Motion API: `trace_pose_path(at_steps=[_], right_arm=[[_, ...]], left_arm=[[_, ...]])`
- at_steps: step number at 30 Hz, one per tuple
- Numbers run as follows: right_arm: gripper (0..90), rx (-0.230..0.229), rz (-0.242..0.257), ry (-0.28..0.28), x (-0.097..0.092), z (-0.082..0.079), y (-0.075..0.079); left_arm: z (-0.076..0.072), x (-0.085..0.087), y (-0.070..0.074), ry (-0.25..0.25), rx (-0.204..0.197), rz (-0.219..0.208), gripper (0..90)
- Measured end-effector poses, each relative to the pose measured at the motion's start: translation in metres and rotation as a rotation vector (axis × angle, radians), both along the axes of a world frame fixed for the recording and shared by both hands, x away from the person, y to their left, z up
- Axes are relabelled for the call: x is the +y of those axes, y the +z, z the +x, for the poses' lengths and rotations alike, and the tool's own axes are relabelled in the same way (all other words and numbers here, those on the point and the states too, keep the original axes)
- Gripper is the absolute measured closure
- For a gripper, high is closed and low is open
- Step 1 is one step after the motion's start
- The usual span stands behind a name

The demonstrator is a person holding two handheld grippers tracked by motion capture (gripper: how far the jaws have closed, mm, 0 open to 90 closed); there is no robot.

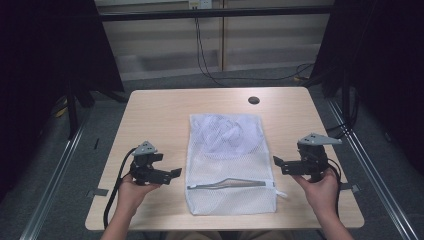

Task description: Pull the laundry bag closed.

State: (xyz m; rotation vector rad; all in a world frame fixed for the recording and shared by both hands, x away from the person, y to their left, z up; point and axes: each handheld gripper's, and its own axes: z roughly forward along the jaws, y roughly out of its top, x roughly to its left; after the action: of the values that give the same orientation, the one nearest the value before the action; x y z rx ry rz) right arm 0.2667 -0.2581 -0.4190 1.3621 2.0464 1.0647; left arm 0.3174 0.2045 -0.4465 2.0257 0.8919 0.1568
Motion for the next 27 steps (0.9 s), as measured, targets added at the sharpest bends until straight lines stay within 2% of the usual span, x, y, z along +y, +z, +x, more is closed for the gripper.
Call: trace_pose_path(at_steps=[10,13,18,27], right_arm=[[2.9,0.035,0.011,0.061,0.025,0.007,-0.004],[3.4,0.054,0.006,0.083,0.035,0.008,-0.005],[4.1,0.066,0.009,0.119,0.048,0.010,-0.004],[4.6,0.078,0.021,0.156,0.076,0.017,-0.006]], left_arm=[[-0.004,0.000,0.001,-0.060,0.026,-0.043,2.8],[-0.006,0.003,0.002,-0.059,0.024,-0.034,2.9],[-0.008,0.010,-0.002,-0.043,0.056,-0.046,4.9],[-0.010,0.024,-0.002,-0.020,0.048,-0.064,5.9]])
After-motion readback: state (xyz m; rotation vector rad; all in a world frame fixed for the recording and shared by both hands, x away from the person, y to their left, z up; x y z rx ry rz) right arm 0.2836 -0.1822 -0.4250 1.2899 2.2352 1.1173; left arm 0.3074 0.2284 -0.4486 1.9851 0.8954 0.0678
